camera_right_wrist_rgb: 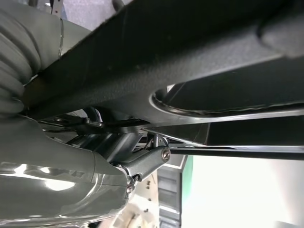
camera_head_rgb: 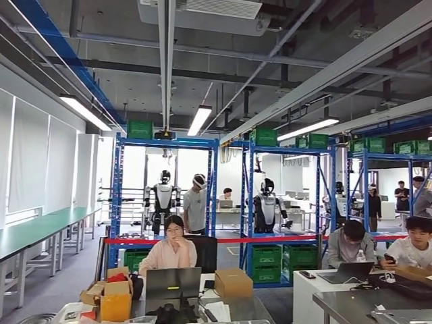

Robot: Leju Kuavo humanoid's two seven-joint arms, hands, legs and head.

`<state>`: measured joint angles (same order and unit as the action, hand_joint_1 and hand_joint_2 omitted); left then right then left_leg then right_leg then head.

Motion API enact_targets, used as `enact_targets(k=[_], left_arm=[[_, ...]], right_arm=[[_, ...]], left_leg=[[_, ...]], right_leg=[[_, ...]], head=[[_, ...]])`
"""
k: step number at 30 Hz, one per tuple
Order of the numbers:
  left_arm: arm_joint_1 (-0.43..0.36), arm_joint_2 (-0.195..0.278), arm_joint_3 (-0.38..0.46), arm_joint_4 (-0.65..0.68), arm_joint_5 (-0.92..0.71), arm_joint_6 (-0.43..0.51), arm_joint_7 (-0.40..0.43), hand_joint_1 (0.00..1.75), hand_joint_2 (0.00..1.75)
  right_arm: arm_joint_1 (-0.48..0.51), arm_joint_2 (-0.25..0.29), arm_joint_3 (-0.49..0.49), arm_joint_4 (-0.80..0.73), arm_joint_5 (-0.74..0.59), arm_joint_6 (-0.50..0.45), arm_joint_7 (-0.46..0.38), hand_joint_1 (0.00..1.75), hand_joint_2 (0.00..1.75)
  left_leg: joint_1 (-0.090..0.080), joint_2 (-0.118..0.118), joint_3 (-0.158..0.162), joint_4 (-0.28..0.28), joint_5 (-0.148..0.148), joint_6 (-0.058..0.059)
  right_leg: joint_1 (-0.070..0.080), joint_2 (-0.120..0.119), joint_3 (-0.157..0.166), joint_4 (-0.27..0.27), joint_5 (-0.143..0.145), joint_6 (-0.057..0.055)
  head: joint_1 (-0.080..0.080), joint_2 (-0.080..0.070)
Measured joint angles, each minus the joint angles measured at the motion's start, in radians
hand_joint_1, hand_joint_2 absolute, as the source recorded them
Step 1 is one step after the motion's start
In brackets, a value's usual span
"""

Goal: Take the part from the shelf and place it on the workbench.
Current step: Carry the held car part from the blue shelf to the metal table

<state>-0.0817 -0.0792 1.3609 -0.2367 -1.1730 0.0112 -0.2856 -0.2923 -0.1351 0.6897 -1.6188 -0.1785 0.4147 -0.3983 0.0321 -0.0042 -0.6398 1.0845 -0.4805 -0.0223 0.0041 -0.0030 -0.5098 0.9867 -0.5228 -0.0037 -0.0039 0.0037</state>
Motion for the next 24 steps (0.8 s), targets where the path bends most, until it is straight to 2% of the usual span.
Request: enact_targets(k=[1, 4, 6, 7, 9, 10, 11, 12, 13, 14, 15, 17, 18, 19, 20, 22, 24], left_arm=[[-0.001, -0.001, 0.0, 0.0, 0.0, 0.0, 0.0, 0.0, 1.75], [-0.001, -0.002, 0.0, 0.0, 0.0, 0.001, 0.0, 0.0, 1.75], [-0.001, -0.001, 0.0, 0.0, 0.0, 0.002, 0.0, 0.0, 1.75], [-0.002, 0.0, 0.0, 0.0, 0.0, 0.003, 0.0, 0.0, 1.75], [-0.002, 0.0, 0.0, -0.001, -0.001, 0.003, 0.0, 0.0, 1.75], [-0.002, 0.0, 0.0, -0.001, -0.001, 0.003, 0.0, 0.0, 1.75], [-0.001, 0.0, 0.0, -0.001, -0.001, 0.002, 0.0, 0.0, 1.75], [-0.001, 0.0, 0.0, -0.001, -0.002, 0.003, 0.0, 0.0, 1.75], [0.0, 0.0, 0.0, -0.001, -0.002, 0.003, 0.0, 0.0, 1.75], [-0.001, 0.0, 0.0, 0.0, -0.002, 0.003, 0.0, 0.0, 1.75], [-0.001, 0.0, 0.0, 0.0, -0.002, 0.003, 0.0, 0.0, 1.75], [-0.002, -0.002, 0.0, 0.0, -0.002, 0.003, 0.0, 0.0, 1.75], [0.001, -0.002, 0.0, 0.0, -0.002, 0.003, 0.0, 0.0, 1.75], [0.003, -0.002, 0.0, 0.0, -0.002, 0.002, 0.0, 0.0, 1.75], [0.006, -0.002, 0.0, 0.0, -0.002, 0.002, -0.001, 0.0, 1.75], [0.002, -0.001, 0.0, 0.0, -0.002, 0.002, -0.001, 0.0, 1.75], [-0.008, 0.001, -0.001, -0.001, -0.002, 0.002, -0.002, 0.0, 1.75]], right_arm=[[-0.001, 0.0, 0.0, 0.0, 0.003, 0.0, 0.0, 1.75, 1.75], [-0.002, -0.001, 0.0, -0.001, 0.019, -0.002, 0.001, 1.75, 1.75], [-0.006, -0.001, 0.0, -0.001, 0.024, -0.004, 0.0, 1.75, 1.75], [-0.008, -0.001, 0.0, -0.001, 0.025, -0.004, 0.0, 1.75, 1.75], [-0.01, -0.002, 0.0, 0.0, 0.027, -0.004, -0.001, 1.75, 1.75], [-0.01, -0.002, 0.0, 0.0, 0.028, -0.004, -0.001, 1.75, 1.75], [-0.009, -0.002, 0.0, 0.0, 0.029, -0.004, -0.001, 1.75, 1.75], [-0.009, -0.002, 0.0, 0.0, 0.029, -0.004, -0.001, 1.75, 1.75], [-0.009, -0.002, 0.0, 0.0, 0.029, -0.004, -0.002, 1.75, 1.75], [-0.01, -0.002, 0.0, 0.0, 0.029, -0.004, -0.002, 1.75, 1.75], [-0.01, -0.003, 0.0, 0.0, 0.029, -0.004, -0.002, 1.75, 1.75], [-0.01, -0.005, 0.0, 0.001, 0.029, -0.004, -0.003, 1.75, 1.75], [-0.01, -0.006, 0.0, 0.001, 0.028, -0.004, -0.003, 1.75, 1.75], [-0.011, -0.006, -0.001, 0.0, 0.026, -0.004, -0.004, 1.75, 1.75], [-0.011, -0.005, -0.001, -0.001, 0.023, -0.004, -0.006, 1.75, 1.75], [-0.011, -0.001, -0.001, -0.004, 0.017, -0.005, -0.01, 1.75, 1.75], [-0.007, 0.0, -0.002, -0.004, 0.015, -0.005, -0.012, 1.75, 1.75]], left_leg=[[-0.002, 0.002, 0.004, -0.024, 0.012, 0.007], [-0.007, -0.003, 0.006, -0.029, -0.001, 0.037], [-0.005, -0.014, 0.019, -0.033, -0.007, 0.047], [-0.004, -0.019, 0.026, -0.035, -0.01, 0.051], [-0.004, -0.03, 0.035, -0.036, -0.018, 0.057], [-0.004, -0.037, 0.039, -0.036, -0.022, 0.057], [-0.004, -0.046, 0.043, -0.035, -0.027, 0.057], [-0.004, -0.056, 0.05, -0.036, -0.032, 0.057], [-0.005, -0.068, 0.057, -0.036, -0.037, 0.056], [-0.005, -0.079, 0.065, -0.037, -0.042, 0.054], [-0.003, -0.089, 0.071, -0.039, -0.046, 0.053], [0.004, -0.11, 0.078, -0.045, -0.051, 0.044], [0.006, -0.116, 0.081, -0.045, -0.05, 0.037], [0.006, -0.121, 0.085, -0.045, -0.048, 0.03], [0.004, -0.113, 0.091, -0.04, -0.05, 0.026], [-0.003, -0.066, 0.081, -0.004, -0.077, 0.023], [-0.007, -0.021, 0.027, 0.093, -0.131, 0.02]], right_leg=[[0.001, -0.001, 0.002, 0.005, -0.009, 0.007], [0.001, -0.006, 0.003, 0.017, -0.026, 0.025], [-0.002, -0.006, -0.008, 0.055, -0.042, 0.034], [-0.004, -0.006, -0.031, 0.101, -0.06, 0.039], [-0.006, -0.005, -0.115, 0.24, -0.11, 0.046], [-0.007, -0.004, -0.157, 0.299, -0.127, 0.047], [-0.007, -0.004, -0.188, 0.33, -0.126, 0.046], [-0.006, -0.002, -0.2, 0.32, -0.101, 0.044], [-0.006, 0.004, -0.194, 0.273, -0.058, 0.04], [-0.005, 0.018, -0.176, 0.203, -0.004, 0.033], [-0.005, 0.041, -0.158, 0.139, 0.036, 0.025], [0.0, 0.078, -0.136, 0.06, 0.061, 0.003], [0.002, 0.084, -0.13, 0.048, 0.054, -0.007], [0.005, 0.079, -0.12, 0.035, 0.052, -0.016], [0.004, 0.071, -0.105, 0.021, 0.059, -0.019], [-0.001, 0.055, -0.08, 0.006, 0.056, -0.02], [-0.001, 0.04, -0.067, 0.002, 0.05, -0.02]], head=[[0.0, 0.0], [0.0, 0.001], [0.0, 0.001], [0.0, 0.001], [0.0, 0.0], [0.0, 0.0], [0.0, 0.0], [0.0, 0.0], [0.0, 0.0], [0.0, 0.0], [0.0, 0.0], [0.001, 0.0], [0.001, 0.0], [0.001, 0.0], [0.001, 0.0], [0.002, 0.0], [0.002, 0.0]])
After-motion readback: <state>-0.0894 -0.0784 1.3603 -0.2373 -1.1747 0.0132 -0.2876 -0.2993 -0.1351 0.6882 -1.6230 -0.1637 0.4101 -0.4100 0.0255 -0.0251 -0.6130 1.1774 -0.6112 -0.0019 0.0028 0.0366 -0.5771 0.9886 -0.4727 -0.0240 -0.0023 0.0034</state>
